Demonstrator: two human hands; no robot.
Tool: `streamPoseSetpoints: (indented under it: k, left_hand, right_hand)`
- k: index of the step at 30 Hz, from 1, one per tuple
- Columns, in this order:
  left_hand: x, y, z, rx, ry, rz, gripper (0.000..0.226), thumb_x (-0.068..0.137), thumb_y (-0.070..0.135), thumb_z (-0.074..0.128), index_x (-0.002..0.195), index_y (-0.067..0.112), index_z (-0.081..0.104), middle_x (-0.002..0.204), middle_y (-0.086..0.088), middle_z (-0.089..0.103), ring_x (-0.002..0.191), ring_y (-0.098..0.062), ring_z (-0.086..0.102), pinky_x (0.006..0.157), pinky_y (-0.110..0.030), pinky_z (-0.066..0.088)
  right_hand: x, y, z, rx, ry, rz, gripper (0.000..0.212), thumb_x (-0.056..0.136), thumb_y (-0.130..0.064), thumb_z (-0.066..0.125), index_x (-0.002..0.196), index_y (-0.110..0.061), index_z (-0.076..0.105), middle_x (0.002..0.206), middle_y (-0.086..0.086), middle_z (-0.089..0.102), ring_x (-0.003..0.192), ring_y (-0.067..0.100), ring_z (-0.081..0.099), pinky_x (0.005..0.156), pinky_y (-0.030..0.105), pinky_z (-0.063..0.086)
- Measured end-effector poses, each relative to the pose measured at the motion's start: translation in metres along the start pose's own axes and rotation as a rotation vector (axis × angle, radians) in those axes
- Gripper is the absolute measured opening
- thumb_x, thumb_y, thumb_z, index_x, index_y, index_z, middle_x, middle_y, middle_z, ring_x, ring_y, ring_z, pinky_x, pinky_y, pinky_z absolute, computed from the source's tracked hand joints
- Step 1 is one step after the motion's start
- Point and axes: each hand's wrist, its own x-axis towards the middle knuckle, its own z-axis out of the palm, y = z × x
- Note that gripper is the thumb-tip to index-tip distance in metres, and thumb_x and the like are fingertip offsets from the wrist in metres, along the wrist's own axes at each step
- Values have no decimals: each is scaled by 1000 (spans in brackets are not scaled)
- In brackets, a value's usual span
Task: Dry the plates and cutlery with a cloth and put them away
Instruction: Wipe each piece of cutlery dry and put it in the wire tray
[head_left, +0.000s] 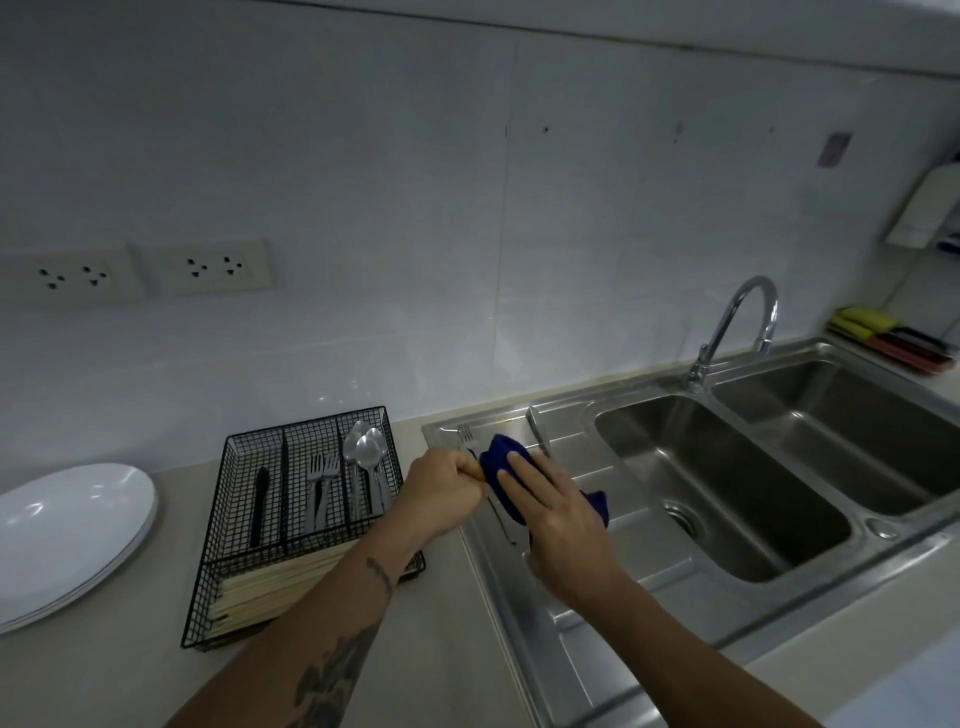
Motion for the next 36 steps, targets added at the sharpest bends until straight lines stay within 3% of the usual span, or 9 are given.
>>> streamPoseSetpoints:
  k: [5,8,12,17,23,25,27,31,36]
  left_hand:
    - [-6,-6,2,25,7,8,15,85,13,73,79,27,73,93,8,72,90,-8,67,79,-20,52]
    - [-5,-3,-2,23,13,21,16,83,13,73,79,28,73,85,9,71,85,-8,66,70,-16,49]
    - [-8,-1,0,128,13,67,14,84,12,70,84,25,75,89,10,70,85,-3,64,66,-11,45]
    - [-8,-1,3,112,21,97,10,79,20,79,82,23,70,80,7,69,77,-7,66,68,-21,51]
    - [-11,-17,10,175,25,173,7,93,21,58,90,25,64,70,6,60,64,-14,59,68,-36,56]
    - [-11,-20,12,107,2,124,21,92,15,49,86,31,60,79,0,67,73,-19,68,70,-41,59]
    - [-10,-16,16,30,-5,64,26,92,9,50,84,32,59,88,-2,71,82,-18,70,68,-33,56]
    - [-4,-1,24,-136,82,-17,16,88,8,56,82,17,68,82,-4,69,73,-17,61,62,-26,45]
    - [4,13,29,-353,139,-115,13,76,5,59,81,14,67,81,-8,73,77,-28,73,73,-49,61]
  right_hand:
    - [-3,5,-9,-5,8,97,82,49,7,79,127,-6,59,132,9,58,120,34,55,102,43,45]
    - [-7,-3,-5,-28,19,8,79,53,8,72,129,-8,58,135,9,56,123,36,52,103,42,43]
    - [-11,0,-8,11,-10,144,85,46,8,81,128,-8,60,136,8,56,122,31,54,102,40,44]
    - [-10,-9,-10,17,22,74,79,50,11,75,126,-6,61,135,9,57,122,33,52,102,41,43]
    - [-19,6,-10,154,76,349,68,62,13,69,125,-10,61,126,5,62,100,29,63,80,33,51]
    - [-19,5,-12,128,85,347,67,62,13,69,125,-9,61,125,5,62,99,29,62,81,33,51]
    - [-18,2,-12,112,76,316,71,61,14,70,128,-8,59,126,6,61,102,28,60,84,35,53]
    - [-15,-8,-14,106,59,243,72,62,10,71,130,-9,56,130,7,57,104,28,57,81,36,55]
    - [-8,-10,-6,116,37,294,75,67,0,73,137,-12,48,137,11,49,114,30,54,85,43,55]
